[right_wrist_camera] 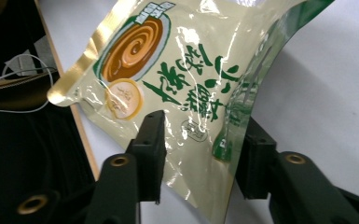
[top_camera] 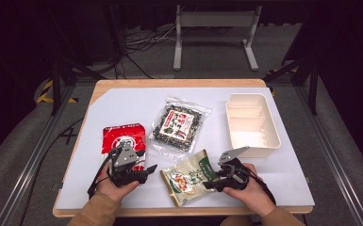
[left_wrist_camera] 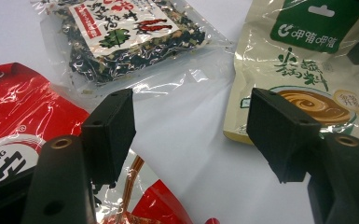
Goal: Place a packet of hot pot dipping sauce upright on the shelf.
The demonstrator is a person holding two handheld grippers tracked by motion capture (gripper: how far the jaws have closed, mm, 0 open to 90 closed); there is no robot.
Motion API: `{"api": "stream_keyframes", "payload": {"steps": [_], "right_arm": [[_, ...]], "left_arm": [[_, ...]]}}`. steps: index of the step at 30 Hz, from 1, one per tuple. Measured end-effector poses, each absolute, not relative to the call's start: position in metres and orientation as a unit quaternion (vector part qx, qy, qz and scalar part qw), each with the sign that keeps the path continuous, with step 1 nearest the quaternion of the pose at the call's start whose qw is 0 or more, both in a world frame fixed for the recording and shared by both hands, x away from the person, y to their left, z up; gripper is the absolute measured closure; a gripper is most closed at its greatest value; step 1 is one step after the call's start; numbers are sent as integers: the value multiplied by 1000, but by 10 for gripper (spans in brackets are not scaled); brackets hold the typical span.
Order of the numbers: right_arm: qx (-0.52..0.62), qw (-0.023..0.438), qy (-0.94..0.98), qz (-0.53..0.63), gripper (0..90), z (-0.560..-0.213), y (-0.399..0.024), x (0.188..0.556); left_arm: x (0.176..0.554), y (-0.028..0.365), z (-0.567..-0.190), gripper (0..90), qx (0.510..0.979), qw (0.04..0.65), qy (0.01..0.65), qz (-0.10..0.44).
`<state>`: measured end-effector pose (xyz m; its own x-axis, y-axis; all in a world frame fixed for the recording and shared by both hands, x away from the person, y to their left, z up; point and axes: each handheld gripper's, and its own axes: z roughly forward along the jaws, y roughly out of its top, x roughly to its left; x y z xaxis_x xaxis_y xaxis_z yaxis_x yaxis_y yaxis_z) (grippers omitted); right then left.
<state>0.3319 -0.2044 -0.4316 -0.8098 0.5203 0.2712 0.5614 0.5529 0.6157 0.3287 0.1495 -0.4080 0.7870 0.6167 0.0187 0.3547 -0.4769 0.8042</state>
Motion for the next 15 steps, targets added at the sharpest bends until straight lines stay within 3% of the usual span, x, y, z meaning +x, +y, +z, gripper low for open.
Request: {"api": "stream_keyframes", "payload": {"steps": [3, 7, 15], "right_arm": [[-312, 27, -880, -356, 679, -434, -204, 333], [-329, 32, -877, -349, 836, -436, -206, 335], [-336, 45, -870, -358, 891, -434, -207, 336]], "left_arm": [[329, 149, -408, 329, 845, 424, 287, 155], [329, 149, -408, 328, 845, 423, 287, 156], [329, 150, -408, 327, 844, 424, 289, 156]]}}
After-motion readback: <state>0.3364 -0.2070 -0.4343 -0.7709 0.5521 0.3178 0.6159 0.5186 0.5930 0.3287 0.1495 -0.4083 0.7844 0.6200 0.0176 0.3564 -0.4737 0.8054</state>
